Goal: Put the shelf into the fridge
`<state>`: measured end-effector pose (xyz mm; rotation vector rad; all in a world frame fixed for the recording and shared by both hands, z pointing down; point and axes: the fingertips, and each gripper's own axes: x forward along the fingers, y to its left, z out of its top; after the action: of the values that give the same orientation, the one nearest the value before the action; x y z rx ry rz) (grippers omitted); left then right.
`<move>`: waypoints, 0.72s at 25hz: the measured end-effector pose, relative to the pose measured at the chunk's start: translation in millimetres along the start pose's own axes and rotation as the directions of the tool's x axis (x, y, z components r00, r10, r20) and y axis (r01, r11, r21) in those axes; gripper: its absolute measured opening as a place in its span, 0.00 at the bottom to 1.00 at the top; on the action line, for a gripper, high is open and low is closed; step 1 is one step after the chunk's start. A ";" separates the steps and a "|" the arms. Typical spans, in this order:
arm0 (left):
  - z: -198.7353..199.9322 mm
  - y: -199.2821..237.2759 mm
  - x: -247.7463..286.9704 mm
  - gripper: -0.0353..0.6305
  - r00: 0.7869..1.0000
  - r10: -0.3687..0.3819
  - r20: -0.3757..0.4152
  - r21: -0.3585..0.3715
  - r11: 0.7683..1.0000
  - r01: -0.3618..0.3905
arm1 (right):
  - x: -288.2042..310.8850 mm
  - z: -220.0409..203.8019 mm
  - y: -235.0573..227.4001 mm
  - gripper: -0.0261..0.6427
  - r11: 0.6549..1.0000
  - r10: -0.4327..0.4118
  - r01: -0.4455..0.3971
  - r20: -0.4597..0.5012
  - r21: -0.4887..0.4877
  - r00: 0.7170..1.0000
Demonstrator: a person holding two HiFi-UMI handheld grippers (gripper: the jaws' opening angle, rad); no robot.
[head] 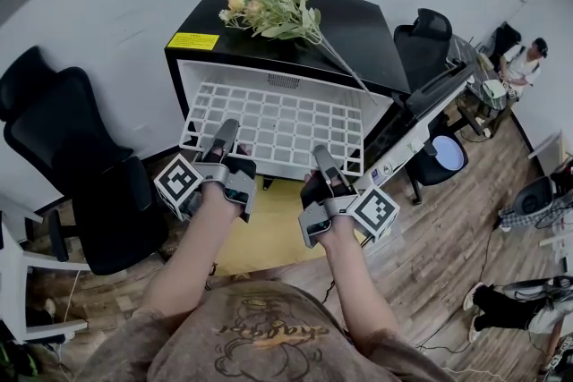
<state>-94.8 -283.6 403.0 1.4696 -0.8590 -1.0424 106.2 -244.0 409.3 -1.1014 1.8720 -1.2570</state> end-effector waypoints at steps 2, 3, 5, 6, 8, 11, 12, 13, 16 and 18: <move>0.0 -0.6 -0.3 0.12 1.000 0.001 0.001 0.001 1.000 -0.001 | -0.4 -0.2 0.0 0.11 1.000 -0.006 0.006 0.005 0.014 1.000; 0.1 -1.7 -0.3 0.12 1.000 0.000 0.002 0.005 1.000 0.000 | -0.4 -0.2 0.3 0.11 1.000 -0.008 0.008 0.008 0.022 1.000; 0.4 -3.1 -0.3 0.12 1.000 0.000 0.003 0.012 1.000 0.000 | -0.1 0.4 1.2 0.11 0.999 -0.011 0.011 0.015 0.033 1.000; 0.4 -3.6 -0.3 0.12 1.000 0.001 0.004 0.014 1.000 -0.001 | 0.2 0.7 1.6 0.11 0.999 -0.012 0.011 0.018 0.037 1.000; 0.7 -4.4 0.0 0.12 1.000 -0.001 0.006 0.017 1.000 0.001 | 0.8 1.0 2.2 0.11 0.999 -0.012 0.011 0.022 0.041 1.000; 0.8 -5.3 0.2 0.12 1.000 -0.006 0.006 0.022 1.000 0.006 | 0.4 0.9 2.6 0.11 0.999 -0.012 0.011 0.027 0.042 1.000; 0.9 -5.5 0.1 0.12 1.000 -0.007 0.007 0.023 1.000 0.007 | 0.3 0.9 2.8 0.11 0.999 -0.011 0.010 0.029 0.042 1.000; 0.9 -5.7 0.1 0.12 1.000 -0.007 0.007 0.024 1.000 0.007 | 0.3 1.0 3.0 0.11 0.999 -0.010 0.009 0.030 0.043 1.000; 1.6 -4.7 3.4 0.12 1.000 -0.005 0.008 0.022 1.000 0.005 | 3.1 2.7 3.3 0.11 0.999 -0.007 0.005 0.034 0.053 0.999; 2.7 -3.9 7.2 0.12 1.000 -0.004 0.008 0.024 1.000 0.004 | 6.6 4.4 2.6 0.11 0.998 -0.005 0.003 0.037 0.059 0.999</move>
<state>-94.9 -290.6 398.0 1.4890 -0.8772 -1.0446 106.0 -251.1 404.9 -1.0911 1.7953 -1.2773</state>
